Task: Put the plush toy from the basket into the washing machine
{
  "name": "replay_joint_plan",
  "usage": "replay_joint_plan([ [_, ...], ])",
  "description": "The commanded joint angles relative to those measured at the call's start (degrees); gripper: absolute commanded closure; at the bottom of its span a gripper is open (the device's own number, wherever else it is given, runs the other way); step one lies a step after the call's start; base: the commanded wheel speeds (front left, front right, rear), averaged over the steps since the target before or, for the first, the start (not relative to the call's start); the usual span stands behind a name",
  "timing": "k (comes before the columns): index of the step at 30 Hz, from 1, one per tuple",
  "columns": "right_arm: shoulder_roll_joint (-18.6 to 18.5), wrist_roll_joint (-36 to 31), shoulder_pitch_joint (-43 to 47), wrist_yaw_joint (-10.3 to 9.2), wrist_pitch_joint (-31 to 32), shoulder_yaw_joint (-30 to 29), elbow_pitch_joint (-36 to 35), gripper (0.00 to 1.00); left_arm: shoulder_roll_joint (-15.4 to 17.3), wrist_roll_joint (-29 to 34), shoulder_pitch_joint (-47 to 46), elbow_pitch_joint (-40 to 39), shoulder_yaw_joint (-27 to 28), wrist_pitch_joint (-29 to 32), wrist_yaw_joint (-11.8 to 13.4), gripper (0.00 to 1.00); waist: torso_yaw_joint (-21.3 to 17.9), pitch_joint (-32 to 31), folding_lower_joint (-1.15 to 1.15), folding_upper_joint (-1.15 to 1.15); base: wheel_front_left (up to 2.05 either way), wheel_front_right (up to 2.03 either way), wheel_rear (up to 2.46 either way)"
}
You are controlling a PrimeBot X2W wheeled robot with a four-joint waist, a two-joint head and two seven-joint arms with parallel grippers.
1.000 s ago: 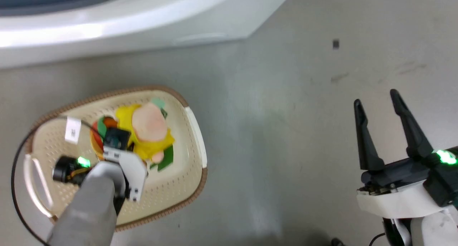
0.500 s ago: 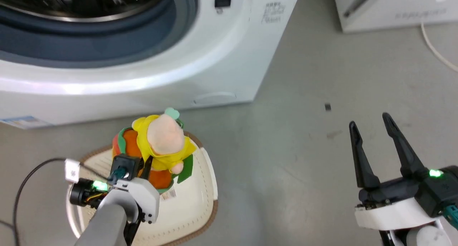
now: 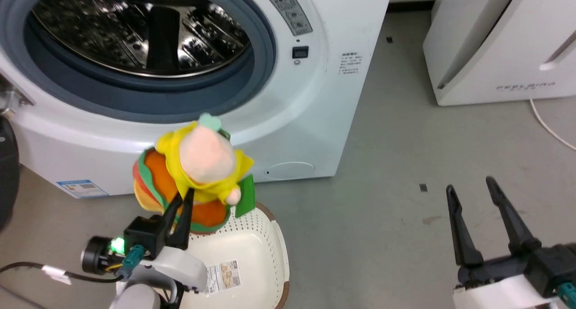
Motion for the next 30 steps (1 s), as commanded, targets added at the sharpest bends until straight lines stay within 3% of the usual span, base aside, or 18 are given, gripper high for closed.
replay_joint_plan([
  [1, 0.0, -0.1, 1.1, -0.05, -0.3, -0.1, -0.1, 0.00, 0.1, 0.7, 0.3, -1.7, 0.5, -0.3, 0.4, 1.00, 0.4, -1.0, 0.01, 0.00, 0.00, 0.00, 0.00],
  [8, 0.0, 0.2, 1.9, -0.05, -0.3, -0.1, -0.9, 0.00, 1.9, 2.4, -2.3, -9.5, 3.0, -0.3, -0.4, 1.00, -1.0, 0.1, 0.01, 0.00, 0.00, 0.00, 0.00],
  [13, 0.0, 0.4, 0.7, -0.05, -0.3, 0.0, -1.9, 0.00, 5.7, 3.2, -11.4, -9.3, 3.8, 2.7, -2.3, 1.00, -2.9, 4.4, 0.01, 0.00, 0.00, 0.00, 0.00],
  [23, 0.0, 3.1, -4.0, -0.05, -0.3, 0.9, -2.7, 0.00, 15.7, 3.6, -37.1, -0.1, 3.4, 16.4, -7.3, 1.00, -7.7, 17.8, 0.01, 0.00, 0.00, 0.00, 0.00],
  [30, 0.0, 4.9, -7.0, -0.05, -0.3, 1.7, -3.2, 0.00, 20.8, 5.6, -54.7, 8.8, -3.2, 21.3, -8.3, 1.00, -9.8, 25.7, 0.01, 0.00, 0.00, 0.00, 0.00],
])
